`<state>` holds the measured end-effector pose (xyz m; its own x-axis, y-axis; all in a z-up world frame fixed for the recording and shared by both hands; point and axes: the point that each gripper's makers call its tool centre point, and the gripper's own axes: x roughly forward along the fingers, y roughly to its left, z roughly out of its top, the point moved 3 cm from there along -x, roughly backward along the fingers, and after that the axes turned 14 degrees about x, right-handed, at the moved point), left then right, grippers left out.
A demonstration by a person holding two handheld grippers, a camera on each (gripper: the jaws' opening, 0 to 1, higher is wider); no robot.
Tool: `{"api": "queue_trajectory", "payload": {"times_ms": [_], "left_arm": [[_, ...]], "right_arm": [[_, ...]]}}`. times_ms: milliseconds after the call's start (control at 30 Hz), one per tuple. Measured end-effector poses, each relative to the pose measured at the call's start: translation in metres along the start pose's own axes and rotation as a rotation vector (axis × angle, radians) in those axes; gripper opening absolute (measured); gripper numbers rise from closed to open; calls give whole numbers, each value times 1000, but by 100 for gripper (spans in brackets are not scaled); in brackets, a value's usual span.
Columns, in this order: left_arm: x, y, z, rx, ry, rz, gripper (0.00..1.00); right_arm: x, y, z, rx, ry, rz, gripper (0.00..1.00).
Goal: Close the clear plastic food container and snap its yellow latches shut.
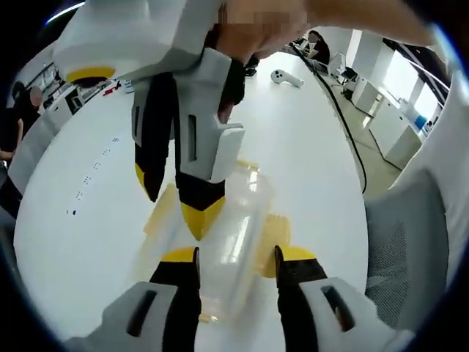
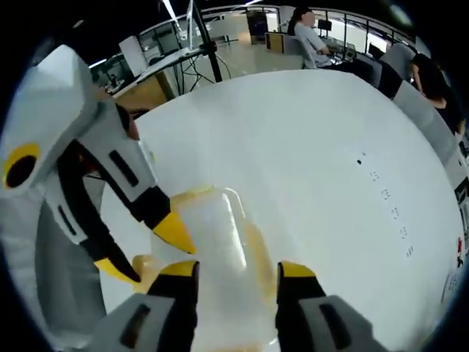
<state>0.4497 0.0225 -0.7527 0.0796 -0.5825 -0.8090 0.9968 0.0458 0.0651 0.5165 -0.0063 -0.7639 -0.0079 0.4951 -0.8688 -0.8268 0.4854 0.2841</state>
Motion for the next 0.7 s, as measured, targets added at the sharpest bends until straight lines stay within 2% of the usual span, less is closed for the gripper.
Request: {"api": "queue_trajectory", "payload": {"times_ms": [567,667,700], "left_arm": [[4,-3,-3,120,52,90,35],[5,-4,-3,160,69,106,35],[6,-5,-5,202,87,117,35]], "right_arm": [[3,1,0,22,18,46,37],[4,2,-1,19,30,52,37],[4,2,-1,19,38,56,37]]}}
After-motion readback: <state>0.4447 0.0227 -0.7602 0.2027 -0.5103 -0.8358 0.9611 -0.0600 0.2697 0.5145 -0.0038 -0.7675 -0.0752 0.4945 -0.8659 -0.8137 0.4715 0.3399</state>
